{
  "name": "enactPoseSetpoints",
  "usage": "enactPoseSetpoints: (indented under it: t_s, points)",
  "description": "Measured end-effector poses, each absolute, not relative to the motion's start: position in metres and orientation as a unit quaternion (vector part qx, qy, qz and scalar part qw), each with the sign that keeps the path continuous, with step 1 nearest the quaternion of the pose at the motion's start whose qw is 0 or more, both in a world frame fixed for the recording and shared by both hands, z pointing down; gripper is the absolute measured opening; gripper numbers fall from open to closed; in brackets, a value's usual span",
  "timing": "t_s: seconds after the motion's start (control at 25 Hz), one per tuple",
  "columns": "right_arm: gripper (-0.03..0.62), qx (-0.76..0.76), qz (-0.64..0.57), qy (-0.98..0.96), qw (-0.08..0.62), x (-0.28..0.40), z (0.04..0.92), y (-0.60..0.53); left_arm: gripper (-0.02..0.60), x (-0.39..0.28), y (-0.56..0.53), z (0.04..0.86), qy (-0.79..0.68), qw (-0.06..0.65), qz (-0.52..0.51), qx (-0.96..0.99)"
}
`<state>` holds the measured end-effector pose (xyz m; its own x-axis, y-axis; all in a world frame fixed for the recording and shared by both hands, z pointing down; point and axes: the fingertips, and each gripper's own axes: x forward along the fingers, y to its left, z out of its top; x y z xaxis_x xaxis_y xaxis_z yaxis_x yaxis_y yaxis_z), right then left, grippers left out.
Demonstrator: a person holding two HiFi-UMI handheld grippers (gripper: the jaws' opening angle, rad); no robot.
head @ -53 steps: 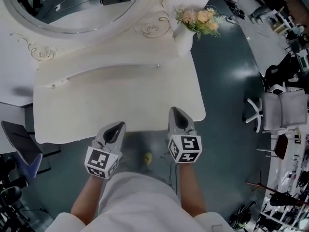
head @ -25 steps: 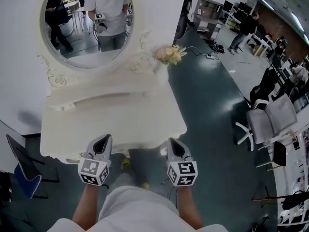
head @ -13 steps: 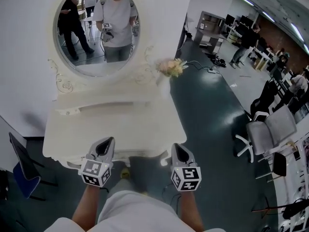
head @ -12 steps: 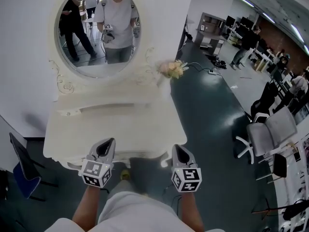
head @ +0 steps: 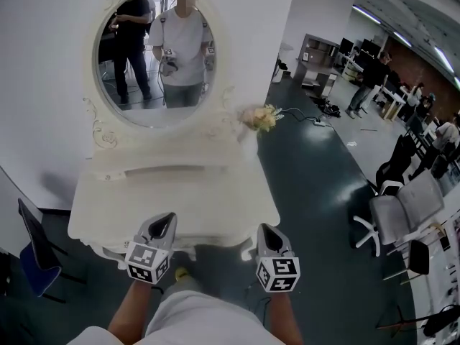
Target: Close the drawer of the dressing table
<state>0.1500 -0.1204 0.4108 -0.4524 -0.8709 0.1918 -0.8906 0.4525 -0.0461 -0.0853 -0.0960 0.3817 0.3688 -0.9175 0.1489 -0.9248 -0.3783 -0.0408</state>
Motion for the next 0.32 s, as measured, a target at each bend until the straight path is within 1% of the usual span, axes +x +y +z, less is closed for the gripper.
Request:
enactPoseSetpoints:
  t_s: [0.32]
  points:
    - [0.002,0.518,0.068,-0.851,0.064,0.152,0.405,-0.123,-0.002,-0.090,-0.100,0.369,-0.566,0.015,0.066,0.822]
